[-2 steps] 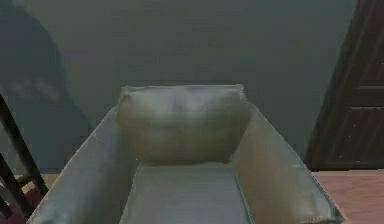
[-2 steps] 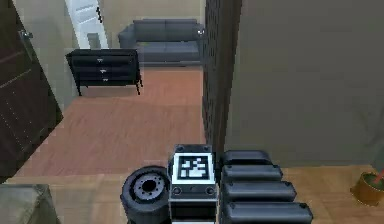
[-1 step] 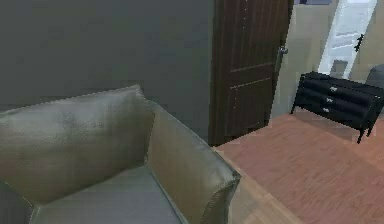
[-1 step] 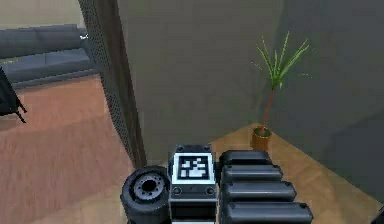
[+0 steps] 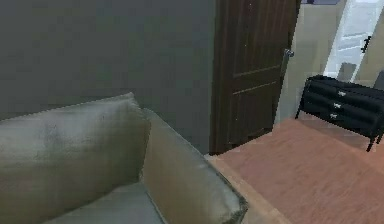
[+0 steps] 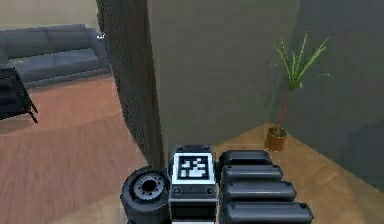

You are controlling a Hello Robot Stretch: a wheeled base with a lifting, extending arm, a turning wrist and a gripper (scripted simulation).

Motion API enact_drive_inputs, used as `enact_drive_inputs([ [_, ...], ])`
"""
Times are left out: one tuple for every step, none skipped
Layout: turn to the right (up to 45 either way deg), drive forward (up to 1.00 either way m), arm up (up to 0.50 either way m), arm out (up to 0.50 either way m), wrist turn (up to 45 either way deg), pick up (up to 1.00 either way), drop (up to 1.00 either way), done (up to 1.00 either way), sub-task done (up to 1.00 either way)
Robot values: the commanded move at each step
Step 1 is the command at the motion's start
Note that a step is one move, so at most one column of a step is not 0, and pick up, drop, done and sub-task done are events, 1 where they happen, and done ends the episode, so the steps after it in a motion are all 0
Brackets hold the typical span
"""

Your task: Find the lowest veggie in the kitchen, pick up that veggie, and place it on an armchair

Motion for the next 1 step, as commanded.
enact_drive_inputs([
  [-45.0, 0.00, 0.00, 0.00, 0.0, 0.00, 0.00, 0.00, 0.00],
])
